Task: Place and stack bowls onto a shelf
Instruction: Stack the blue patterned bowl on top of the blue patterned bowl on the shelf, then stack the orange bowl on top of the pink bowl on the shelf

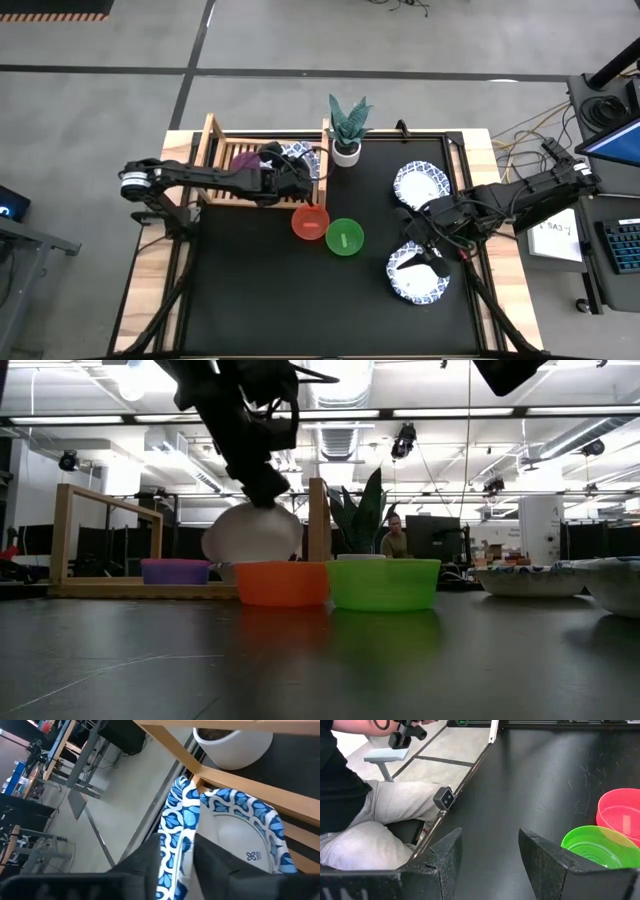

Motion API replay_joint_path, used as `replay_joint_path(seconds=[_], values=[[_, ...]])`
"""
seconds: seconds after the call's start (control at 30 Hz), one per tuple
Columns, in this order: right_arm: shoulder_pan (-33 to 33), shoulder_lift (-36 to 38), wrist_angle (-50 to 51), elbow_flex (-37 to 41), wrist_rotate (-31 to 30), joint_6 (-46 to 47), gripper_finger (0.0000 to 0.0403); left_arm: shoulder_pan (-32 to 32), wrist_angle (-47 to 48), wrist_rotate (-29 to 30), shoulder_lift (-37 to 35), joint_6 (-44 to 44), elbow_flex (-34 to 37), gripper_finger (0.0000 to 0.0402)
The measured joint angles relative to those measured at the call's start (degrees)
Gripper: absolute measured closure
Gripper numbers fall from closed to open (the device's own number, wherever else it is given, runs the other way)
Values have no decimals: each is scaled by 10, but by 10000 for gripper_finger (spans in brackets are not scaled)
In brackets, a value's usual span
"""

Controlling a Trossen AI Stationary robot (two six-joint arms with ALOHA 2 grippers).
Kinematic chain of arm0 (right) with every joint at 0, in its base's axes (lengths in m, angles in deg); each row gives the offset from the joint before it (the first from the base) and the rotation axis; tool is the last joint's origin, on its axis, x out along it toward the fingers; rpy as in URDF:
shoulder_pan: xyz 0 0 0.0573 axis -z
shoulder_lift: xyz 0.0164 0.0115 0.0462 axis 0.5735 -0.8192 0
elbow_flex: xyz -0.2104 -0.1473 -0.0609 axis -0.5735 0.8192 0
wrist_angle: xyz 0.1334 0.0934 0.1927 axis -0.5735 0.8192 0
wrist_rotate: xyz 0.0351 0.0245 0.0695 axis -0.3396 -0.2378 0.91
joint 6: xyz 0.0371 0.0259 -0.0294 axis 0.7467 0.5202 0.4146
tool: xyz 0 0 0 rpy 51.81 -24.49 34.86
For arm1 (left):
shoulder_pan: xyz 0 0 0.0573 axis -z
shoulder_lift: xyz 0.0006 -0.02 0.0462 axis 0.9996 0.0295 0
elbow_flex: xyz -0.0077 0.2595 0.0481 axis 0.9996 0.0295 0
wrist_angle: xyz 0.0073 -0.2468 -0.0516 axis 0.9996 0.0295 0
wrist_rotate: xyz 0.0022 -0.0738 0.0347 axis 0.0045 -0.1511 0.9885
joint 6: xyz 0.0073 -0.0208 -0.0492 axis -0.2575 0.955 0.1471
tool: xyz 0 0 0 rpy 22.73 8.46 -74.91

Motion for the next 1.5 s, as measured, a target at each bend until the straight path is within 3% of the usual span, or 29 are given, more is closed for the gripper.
replay_joint_path(seconds=[0.27,0.5,0.67,0.83,0.97,1.1,1.23,1.5], values=[[0,0,2,0,0,9,220,4,11,-78,-7,45,-3,211],[0,0,3,0,0,14,220,12,132,-165,-8,108,-56,170],[-5,0,1,5,0,20,220,48,207,-181,-9,147,-98,167],[-27,0,-15,25,-4,43,220,113,220,-262,-9,172,-118,173],[-63,0,-34,43,-44,55,220,181,198,-308,-9,171,-111,180],[-102,0,-67,66,-89,66,220,246,158,-311,-8,193,-102,187],[-132,-1,-127,90,-92,70,220,289,91,-304,5,211,-99,193],[-157,0,-194,122,-108,60,220,285,38,-290,88,172,-100,206]])
